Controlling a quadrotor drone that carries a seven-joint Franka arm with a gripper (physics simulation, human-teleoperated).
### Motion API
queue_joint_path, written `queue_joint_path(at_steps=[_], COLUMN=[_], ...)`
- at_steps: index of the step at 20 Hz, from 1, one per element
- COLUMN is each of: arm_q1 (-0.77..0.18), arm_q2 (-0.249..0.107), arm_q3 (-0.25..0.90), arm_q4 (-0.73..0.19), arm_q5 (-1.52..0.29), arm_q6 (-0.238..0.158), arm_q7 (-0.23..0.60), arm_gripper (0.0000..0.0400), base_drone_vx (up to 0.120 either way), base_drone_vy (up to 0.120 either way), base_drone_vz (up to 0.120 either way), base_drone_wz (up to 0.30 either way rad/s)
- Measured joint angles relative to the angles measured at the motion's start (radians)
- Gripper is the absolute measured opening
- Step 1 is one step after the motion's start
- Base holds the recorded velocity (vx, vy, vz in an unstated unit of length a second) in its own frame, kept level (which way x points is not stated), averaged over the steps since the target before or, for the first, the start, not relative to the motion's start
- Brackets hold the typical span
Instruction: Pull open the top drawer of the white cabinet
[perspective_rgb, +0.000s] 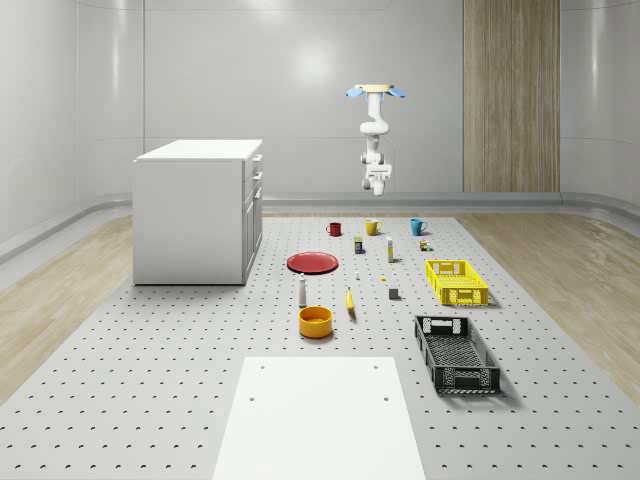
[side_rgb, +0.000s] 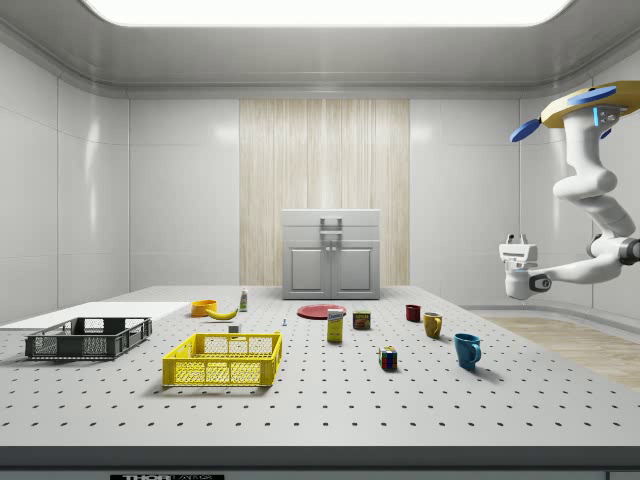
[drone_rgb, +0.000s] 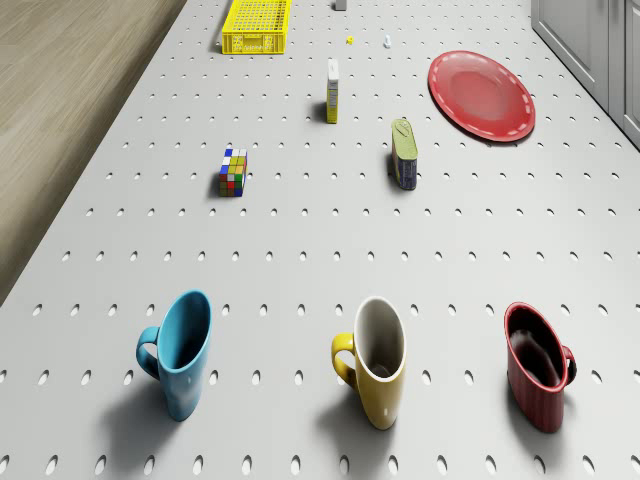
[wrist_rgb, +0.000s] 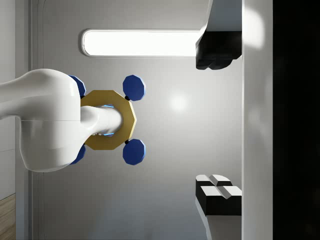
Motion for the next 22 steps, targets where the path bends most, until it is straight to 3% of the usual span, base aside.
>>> queue_joint_path(at_steps=[5,7,10,14,22], arm_q1=[-0.001,0.021,0.072,0.141,0.245], arm_q2=[0.016,0.019,0.014,-0.003,-0.045], arm_q3=[0.001,-0.117,-0.328,-0.509,-0.662], arm_q4=[0.043,0.039,-0.033,-0.151,-0.273], arm_q5=[0.000,0.187,0.511,0.790,0.991], arm_q6=[-0.023,-0.029,-0.035,-0.033,-0.006], arm_q7=[0.000,-0.027,-0.080,-0.128,-0.162], arm_gripper=[0.0306,0.0308,0.0312,0.0311,0.0306], base_drone_vx=[0.000,0.000,0.000,0.110,0.120], base_drone_vy=[0.000,0.000,0.000,-0.110,-0.120], base_drone_vz=[0.000,0.000,0.000,0.030,0.120], base_drone_wz=[0.000,0.000,0.000,0.000,0.000])
